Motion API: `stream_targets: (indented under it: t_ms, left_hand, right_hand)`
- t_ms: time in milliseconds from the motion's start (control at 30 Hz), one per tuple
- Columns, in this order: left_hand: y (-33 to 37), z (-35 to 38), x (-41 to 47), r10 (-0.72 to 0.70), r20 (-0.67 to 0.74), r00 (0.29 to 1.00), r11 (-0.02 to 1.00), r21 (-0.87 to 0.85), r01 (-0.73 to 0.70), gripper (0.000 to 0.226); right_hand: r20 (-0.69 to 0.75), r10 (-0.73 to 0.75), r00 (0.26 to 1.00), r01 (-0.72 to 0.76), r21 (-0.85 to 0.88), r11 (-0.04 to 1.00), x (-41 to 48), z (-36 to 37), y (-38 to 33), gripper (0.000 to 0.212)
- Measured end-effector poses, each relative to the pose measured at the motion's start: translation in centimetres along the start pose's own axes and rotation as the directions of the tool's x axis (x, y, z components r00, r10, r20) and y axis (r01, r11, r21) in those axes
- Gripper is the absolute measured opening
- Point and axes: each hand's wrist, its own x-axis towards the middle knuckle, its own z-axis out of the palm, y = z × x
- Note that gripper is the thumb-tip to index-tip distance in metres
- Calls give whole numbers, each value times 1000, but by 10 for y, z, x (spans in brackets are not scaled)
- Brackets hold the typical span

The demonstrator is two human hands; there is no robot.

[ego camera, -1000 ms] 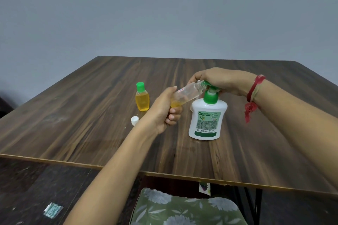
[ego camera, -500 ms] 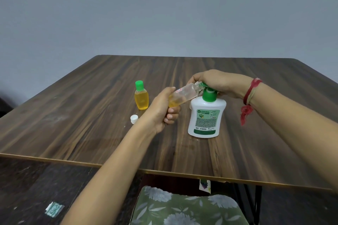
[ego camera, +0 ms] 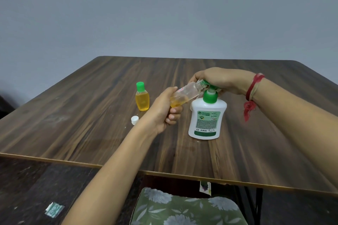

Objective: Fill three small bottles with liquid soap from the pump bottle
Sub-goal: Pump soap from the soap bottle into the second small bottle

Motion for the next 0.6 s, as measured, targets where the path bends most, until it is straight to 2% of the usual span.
stream_targets:
  t_ms: [167,600]
  left_hand:
    - [-1,-3,1,-6,-14,1000,1000,4,6,39]
    - [-2,-1,2,-19,1,1000,1000,-1,19,44]
  right_hand:
    - [-9,3,1000,-3,59,998,1,9,5,30]
    - [0,0,1000,0,6,1000,-3,4,1,31]
